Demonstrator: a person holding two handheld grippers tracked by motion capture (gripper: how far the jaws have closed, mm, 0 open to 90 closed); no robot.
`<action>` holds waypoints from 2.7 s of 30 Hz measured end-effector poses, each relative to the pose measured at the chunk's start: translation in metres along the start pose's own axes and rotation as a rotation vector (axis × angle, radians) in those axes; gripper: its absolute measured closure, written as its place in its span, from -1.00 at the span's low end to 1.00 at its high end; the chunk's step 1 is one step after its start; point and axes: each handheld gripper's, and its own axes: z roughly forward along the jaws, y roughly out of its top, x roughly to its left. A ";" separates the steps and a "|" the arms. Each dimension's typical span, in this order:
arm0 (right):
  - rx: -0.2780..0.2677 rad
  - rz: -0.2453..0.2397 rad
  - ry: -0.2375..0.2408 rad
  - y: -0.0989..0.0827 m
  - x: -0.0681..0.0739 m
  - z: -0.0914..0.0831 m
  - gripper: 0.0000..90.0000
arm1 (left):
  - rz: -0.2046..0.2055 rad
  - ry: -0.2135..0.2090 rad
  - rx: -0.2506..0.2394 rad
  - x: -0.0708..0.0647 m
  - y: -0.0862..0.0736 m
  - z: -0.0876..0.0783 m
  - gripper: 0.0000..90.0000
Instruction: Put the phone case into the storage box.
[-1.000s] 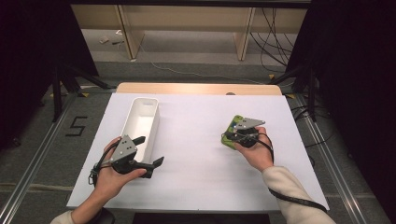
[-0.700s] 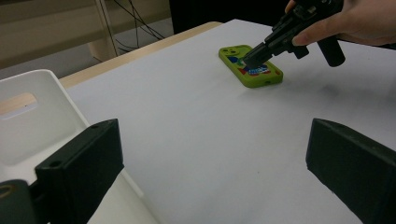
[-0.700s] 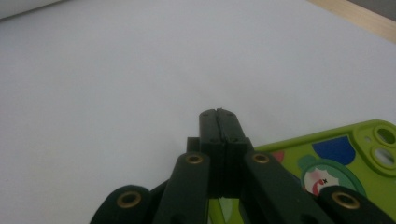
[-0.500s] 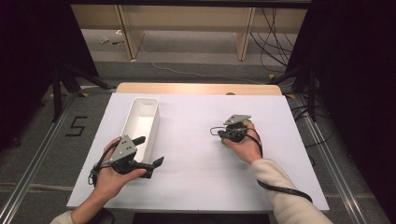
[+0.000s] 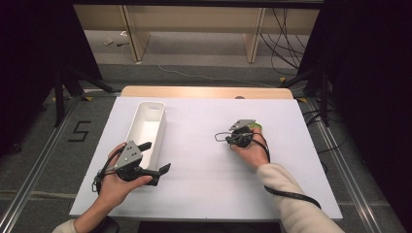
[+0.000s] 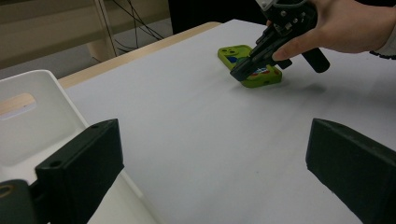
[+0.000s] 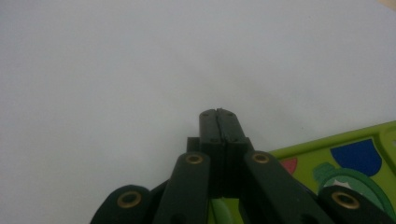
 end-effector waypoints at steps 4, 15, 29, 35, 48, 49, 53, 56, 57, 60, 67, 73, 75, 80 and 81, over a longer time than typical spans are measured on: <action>0.008 -0.001 -0.004 0.000 0.000 0.002 1.00 | 0.001 -0.001 0.000 0.000 0.000 0.000 -0.93; 0.023 0.016 -0.007 -0.001 -0.001 0.007 1.00 | 0.002 -0.002 -0.001 0.000 0.000 0.000 -0.93; 0.045 0.037 -0.007 -0.001 -0.002 0.005 1.00 | -0.001 -0.001 -0.001 -0.001 0.000 -0.001 -0.93; 0.073 0.050 -0.013 -0.003 -0.004 0.002 1.00 | 0.002 -0.002 -0.003 0.000 0.000 -0.001 -0.93; 0.121 0.092 -0.012 -0.007 -0.008 -0.006 1.00 | 0.004 0.000 -0.004 -0.001 0.000 -0.001 -0.92; 0.124 0.092 -0.012 -0.008 -0.009 -0.007 1.00 | 0.003 -0.001 -0.004 -0.001 0.000 -0.001 -0.92; 0.131 0.099 -0.008 -0.008 -0.009 -0.008 1.00 | 0.004 -0.001 -0.004 -0.001 0.000 -0.001 -0.92; 0.137 0.096 -0.007 -0.007 -0.010 -0.008 1.00 | 0.002 0.000 -0.006 -0.001 0.000 -0.001 -0.92; 0.139 0.096 -0.006 -0.007 -0.010 -0.008 1.00 | 0.002 0.000 -0.007 0.000 0.000 -0.001 -0.92; 0.159 0.117 -0.001 -0.007 -0.010 -0.010 1.00 | 0.001 0.000 -0.007 0.000 0.000 -0.001 -0.92; 0.182 0.127 -0.003 -0.006 -0.011 -0.012 1.00 | 0.003 0.000 -0.007 -0.001 0.000 -0.001 -0.92; 0.213 0.142 -0.006 -0.007 -0.014 -0.016 1.00 | 0.001 0.000 -0.007 0.000 0.000 -0.001 -0.92; 0.218 0.146 -0.010 -0.008 -0.015 -0.017 1.00 | 0.001 0.000 -0.007 0.000 0.000 -0.002 -0.92; 0.234 0.163 -0.018 -0.012 -0.021 -0.023 1.00 | 0.001 -0.001 -0.007 -0.001 0.000 -0.001 -0.92; 0.238 0.165 -0.022 -0.013 -0.023 -0.024 1.00 | 0.000 -0.001 -0.007 -0.001 0.000 -0.001 -0.92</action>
